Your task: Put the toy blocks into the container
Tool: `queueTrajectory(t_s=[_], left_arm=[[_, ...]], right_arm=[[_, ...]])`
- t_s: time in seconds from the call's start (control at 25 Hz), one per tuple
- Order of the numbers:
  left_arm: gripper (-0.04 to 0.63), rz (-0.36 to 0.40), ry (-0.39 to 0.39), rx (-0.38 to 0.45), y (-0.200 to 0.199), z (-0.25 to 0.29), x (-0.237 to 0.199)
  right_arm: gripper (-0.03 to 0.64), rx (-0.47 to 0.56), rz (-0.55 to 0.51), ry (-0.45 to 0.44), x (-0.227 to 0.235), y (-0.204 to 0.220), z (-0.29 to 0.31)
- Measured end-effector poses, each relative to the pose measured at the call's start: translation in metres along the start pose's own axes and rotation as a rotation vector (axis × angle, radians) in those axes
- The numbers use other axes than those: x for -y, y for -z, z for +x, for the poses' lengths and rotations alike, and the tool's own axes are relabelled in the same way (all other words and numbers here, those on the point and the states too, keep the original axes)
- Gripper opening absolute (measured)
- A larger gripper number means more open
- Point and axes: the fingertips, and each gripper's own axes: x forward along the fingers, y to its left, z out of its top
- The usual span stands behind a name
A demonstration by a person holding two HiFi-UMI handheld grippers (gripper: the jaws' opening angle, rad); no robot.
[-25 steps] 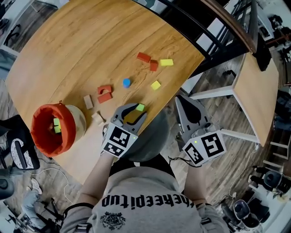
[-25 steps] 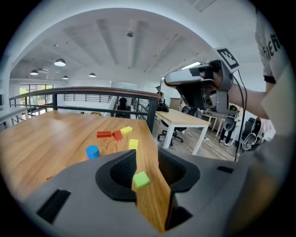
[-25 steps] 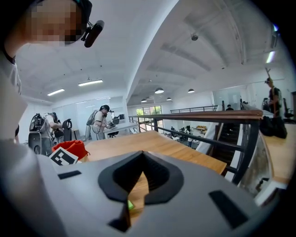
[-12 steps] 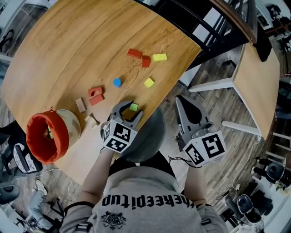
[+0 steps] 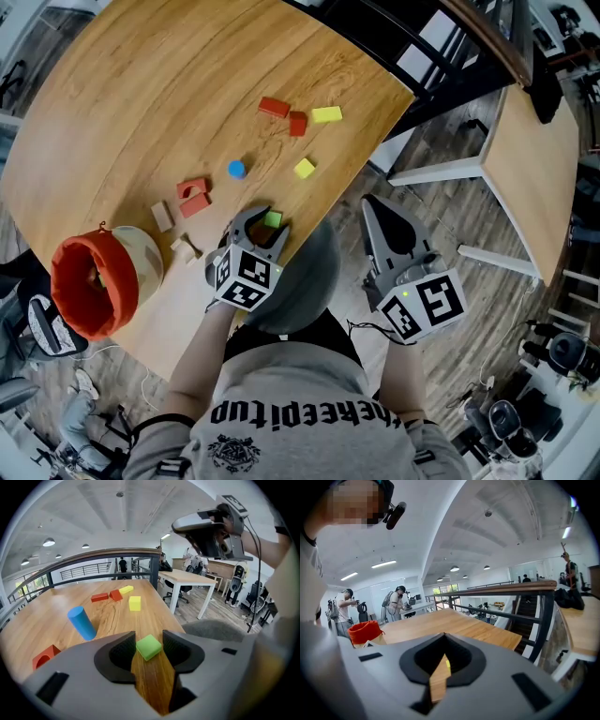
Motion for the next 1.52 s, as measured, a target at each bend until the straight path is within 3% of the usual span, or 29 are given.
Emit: queueTrajectory(t_s=[0.32,0.6,1.04,1.52], left_arm=[[0.187,-0.001,-0.011,-0.052,0.013,0.007,0.001],[0.184,-0.021,-0.032,-0.041,0.011,0.001,-0.003],[0.183,-0.07,-0.115,0.072,-0.013,-0.043,-0.022],[0.181,-0.149,-0.252,0.227,-0.03,-0.124,-0.041]], right_arm=[[0.011,0.005,0.002,-0.001,0.001,-0.001,-0.001],[0.011,0.01,0.003,-0.01,-0.001,-0.003,-0.001],[0.011,0.023,-0.022,-0.098,-0.035,-0.011,0.01],[0.011,0.031,-0.08,-0.276,-0.104,-0.022,0.036]])
